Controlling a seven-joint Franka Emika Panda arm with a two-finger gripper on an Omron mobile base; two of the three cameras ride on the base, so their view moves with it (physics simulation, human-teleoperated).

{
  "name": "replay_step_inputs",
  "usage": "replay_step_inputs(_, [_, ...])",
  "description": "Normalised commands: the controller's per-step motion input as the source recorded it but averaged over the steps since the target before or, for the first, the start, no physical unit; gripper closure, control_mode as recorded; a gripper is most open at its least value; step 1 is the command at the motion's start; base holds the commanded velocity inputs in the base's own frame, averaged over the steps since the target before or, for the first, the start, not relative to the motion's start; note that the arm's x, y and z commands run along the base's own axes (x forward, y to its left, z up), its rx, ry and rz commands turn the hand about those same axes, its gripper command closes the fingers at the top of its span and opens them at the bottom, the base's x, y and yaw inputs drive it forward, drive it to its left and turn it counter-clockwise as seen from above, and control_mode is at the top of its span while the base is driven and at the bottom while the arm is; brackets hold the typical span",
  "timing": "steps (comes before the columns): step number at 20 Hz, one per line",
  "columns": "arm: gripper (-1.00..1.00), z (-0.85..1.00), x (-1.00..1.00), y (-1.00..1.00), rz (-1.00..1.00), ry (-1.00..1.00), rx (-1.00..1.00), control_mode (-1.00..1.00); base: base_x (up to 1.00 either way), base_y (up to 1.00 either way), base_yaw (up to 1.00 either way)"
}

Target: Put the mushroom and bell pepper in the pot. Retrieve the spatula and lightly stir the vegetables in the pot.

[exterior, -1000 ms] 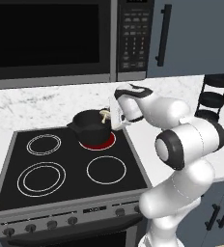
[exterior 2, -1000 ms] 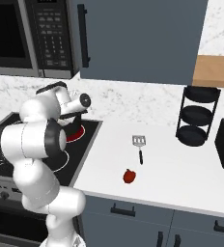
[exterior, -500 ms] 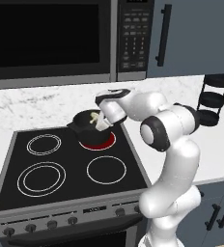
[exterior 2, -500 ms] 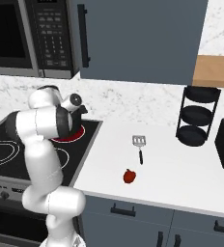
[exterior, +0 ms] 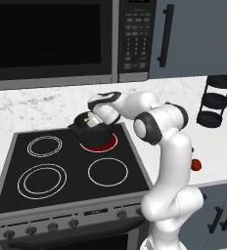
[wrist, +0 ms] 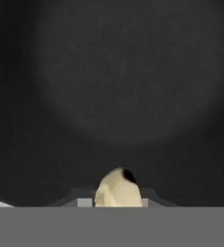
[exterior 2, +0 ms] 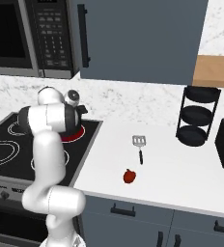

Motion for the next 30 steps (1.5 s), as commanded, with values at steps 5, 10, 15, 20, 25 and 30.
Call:
replay_step_inputs(5, [-1.0,0.0,0.42,0.08,-0.18,0.24,0.09,-1.0,0.0,0.0,0.0])
replay_step_inputs(10, [-1.0,0.0,0.28,0.0,-0.16,0.21,0.11,-1.0,0.0,0.0,0.0])
replay_step_inputs(15, [-1.0,0.07,-0.03,-0.02,-0.13,0.13,0.15,-1.0,0.0,0.0,0.0])
replay_step_inputs(20, [-1.0,0.29,-0.67,-0.24,-0.11,0.01,0.19,-1.0,0.0,0.0,0.0])
replay_step_inputs(25, [-1.0,0.41,-0.84,-0.03,-0.08,0.0,0.21,-1.0,0.0,0.0,0.0])
replay_step_inputs(30, [-1.0,0.35,-0.87,-0.08,-0.09,0.0,0.15,-1.0,0.0,0.0,0.0])
